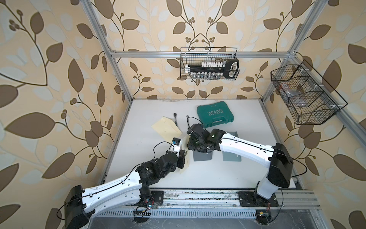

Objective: Open the envelope
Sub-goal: Open the envelope flap on the envelope.

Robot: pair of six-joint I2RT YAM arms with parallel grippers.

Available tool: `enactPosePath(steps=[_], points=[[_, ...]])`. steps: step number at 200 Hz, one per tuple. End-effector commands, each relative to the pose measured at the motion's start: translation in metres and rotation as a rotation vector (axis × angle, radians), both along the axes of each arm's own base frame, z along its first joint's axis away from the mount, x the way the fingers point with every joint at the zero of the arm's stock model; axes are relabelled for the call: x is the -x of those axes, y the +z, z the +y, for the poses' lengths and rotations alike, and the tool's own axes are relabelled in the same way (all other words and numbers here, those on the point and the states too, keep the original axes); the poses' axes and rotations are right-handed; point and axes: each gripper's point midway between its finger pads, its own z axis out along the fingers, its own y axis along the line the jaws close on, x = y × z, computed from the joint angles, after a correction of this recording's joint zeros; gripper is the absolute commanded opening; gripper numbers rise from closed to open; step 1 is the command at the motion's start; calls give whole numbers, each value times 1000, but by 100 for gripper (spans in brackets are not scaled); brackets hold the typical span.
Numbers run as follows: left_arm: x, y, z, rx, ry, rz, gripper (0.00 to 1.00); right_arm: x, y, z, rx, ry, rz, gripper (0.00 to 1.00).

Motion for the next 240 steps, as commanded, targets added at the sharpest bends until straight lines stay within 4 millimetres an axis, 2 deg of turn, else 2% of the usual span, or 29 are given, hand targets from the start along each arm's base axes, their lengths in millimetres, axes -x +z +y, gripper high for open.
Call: enactPosePath(steps=[1,33,167,181,218,240], points=[[1,18,-6,33,-31,-28,0,3,-4,10,6,31,17,49],[1,17,-6,32,-29,-26,0,6,-11,7,46,34,43,46],[0,17,-5,29,-21,-24,0,2,-8,7,39,45,23,41],[1,17,-5,28,-22,-24,0,3,-9,8,34,50,33,37],[0,17,-6,24,-21,-24,0,3,-11,9,23,56,49,35],[0,17,-8,22,-28,-20,0,2,-12,8,14,57,50,28]])
